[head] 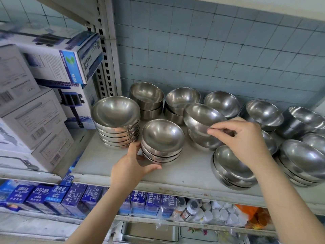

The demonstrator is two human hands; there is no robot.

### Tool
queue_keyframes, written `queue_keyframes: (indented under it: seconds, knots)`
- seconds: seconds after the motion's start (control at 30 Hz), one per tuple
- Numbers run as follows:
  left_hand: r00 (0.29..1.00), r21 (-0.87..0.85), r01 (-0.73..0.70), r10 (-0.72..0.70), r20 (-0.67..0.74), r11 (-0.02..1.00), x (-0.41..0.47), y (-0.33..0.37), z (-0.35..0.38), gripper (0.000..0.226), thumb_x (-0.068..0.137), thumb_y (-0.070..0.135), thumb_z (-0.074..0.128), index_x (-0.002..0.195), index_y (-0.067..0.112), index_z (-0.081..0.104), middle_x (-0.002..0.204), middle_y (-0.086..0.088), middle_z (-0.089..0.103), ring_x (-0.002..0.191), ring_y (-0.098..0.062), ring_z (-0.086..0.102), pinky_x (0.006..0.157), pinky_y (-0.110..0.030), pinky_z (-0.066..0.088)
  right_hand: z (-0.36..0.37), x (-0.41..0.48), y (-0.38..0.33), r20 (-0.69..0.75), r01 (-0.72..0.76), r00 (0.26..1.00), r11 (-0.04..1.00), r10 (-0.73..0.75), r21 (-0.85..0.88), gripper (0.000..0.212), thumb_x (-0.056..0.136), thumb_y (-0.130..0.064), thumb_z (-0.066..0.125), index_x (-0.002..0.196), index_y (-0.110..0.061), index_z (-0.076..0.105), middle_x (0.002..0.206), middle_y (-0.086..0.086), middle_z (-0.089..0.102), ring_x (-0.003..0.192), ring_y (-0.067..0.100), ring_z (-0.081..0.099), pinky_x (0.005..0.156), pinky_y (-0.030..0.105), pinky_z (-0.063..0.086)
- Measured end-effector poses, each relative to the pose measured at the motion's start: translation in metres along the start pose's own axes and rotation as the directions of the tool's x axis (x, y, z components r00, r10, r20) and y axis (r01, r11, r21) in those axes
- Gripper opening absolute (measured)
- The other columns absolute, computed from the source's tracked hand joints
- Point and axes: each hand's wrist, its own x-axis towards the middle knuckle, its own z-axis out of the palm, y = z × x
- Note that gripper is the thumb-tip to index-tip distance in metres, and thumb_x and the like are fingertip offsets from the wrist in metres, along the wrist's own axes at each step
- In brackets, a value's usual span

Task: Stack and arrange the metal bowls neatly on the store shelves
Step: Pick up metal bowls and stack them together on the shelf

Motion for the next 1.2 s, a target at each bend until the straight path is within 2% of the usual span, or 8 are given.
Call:
queue_keyframes:
  seconds: [0.2,0.3,0.77,0.9,0.97,1.03,1.1,1.2]
  knots:
    - [1.000,-0.005,0.005,-0.005,0.004,1.000,0.000,0.000,0.000,0.104,0.043,0.091,0.054,0.127,0.033,0.033,0.106,0.011,0.069,0.093,-0.017,0.066,0.067,-0.030,0.045,0.038,-0.004,-0.038,0.029,0.238,0.971,0.971,-0.238,-0.014,0.005,0.077,-0.022,0.081,0.081,-0.019,0.081,0.076,-0.008,0.074,0.082,0.011,0.063,0.073,0.020,0.049]
    - [1.000,-0.009,-0.003,0.003,0.010,1.000,0.000,0.000,0.000,0.106,0.042,0.092,0.051,0.127,0.032,0.033,0.105,0.012,0.069,0.091,-0.015,0.066,0.065,-0.028,0.043,0.058,-0.010,-0.039,0.057,0.226,0.972,0.974,-0.226,0.003,0.005,0.076,-0.016,0.083,0.080,-0.018,0.081,0.073,-0.007,0.074,0.079,0.017,0.064,0.071,0.028,0.049]
    - [0.999,-0.006,-0.027,0.026,-0.020,1.000,-0.001,-0.001,0.000,0.108,0.042,0.093,0.048,0.129,0.030,0.035,0.106,0.013,0.068,0.093,-0.015,0.066,0.065,-0.026,0.039,0.078,-0.017,-0.026,0.150,0.249,0.956,0.967,-0.253,0.050,0.012,0.072,-0.014,0.085,0.084,-0.016,0.080,0.076,-0.006,0.074,0.083,0.011,0.062,0.070,0.025,0.052]
    - [0.999,0.010,-0.029,0.029,-0.023,1.000,0.000,-0.001,0.001,0.110,0.042,0.093,0.048,0.131,0.030,0.034,0.109,0.014,0.067,0.093,-0.015,0.066,0.065,-0.026,0.039,0.066,-0.011,-0.024,0.214,0.227,0.948,0.972,-0.235,0.064,0.038,0.073,-0.028,0.082,0.110,-0.018,0.075,0.108,-0.010,0.073,0.104,0.013,0.064,0.091,0.028,0.051]
    - [0.999,0.017,-0.030,0.031,-0.023,0.999,0.000,-0.001,0.001,0.109,0.044,0.092,0.050,0.131,0.030,0.034,0.108,0.012,0.068,0.091,-0.014,0.066,0.064,-0.026,0.040,0.048,-0.005,-0.016,0.200,0.116,0.971,0.990,-0.131,0.082,0.054,0.071,-0.046,0.076,0.121,-0.028,0.068,0.119,-0.030,0.063,0.111,-0.006,0.058,0.096,0.015,0.045]
    - [0.999,0.017,-0.031,0.032,-0.030,0.999,-0.001,-0.001,0.001,0.108,0.044,0.091,0.051,0.131,0.030,0.035,0.107,0.012,0.068,0.090,-0.014,0.066,0.063,-0.026,0.040,0.027,0.003,0.000,0.246,-0.070,0.968,0.997,0.057,0.044,0.054,0.066,-0.062,0.070,0.117,-0.045,0.066,0.107,-0.047,0.058,0.104,-0.023,0.051,0.083,0.001,0.041]
    - [0.999,0.019,-0.037,0.037,-0.039,0.999,-0.001,-0.001,0.001,0.108,0.044,0.091,0.051,0.131,0.029,0.036,0.107,0.013,0.069,0.090,-0.014,0.067,0.063,-0.026,0.039,0.013,0.011,0.021,0.378,-0.182,0.900,0.976,0.214,-0.121,0.054,0.065,-0.067,0.066,0.113,-0.045,0.067,0.102,-0.041,0.060,0.093,-0.023,0.054,0.077,0.004,0.040]
    - [0.998,0.026,-0.047,0.048,-0.045,0.999,0.000,-0.001,0.000,0.107,0.044,0.091,0.050,0.131,0.029,0.036,0.107,0.013,0.068,0.089,-0.015,0.067,0.062,-0.026,0.040,0.009,0.019,0.044,0.535,-0.252,0.764,0.930,0.360,-0.267,0.049,0.076,-0.053,0.071,0.118,-0.029,0.069,0.112,-0.020,0.066,0.101,-0.006,0.060,0.093,0.021,0.045]
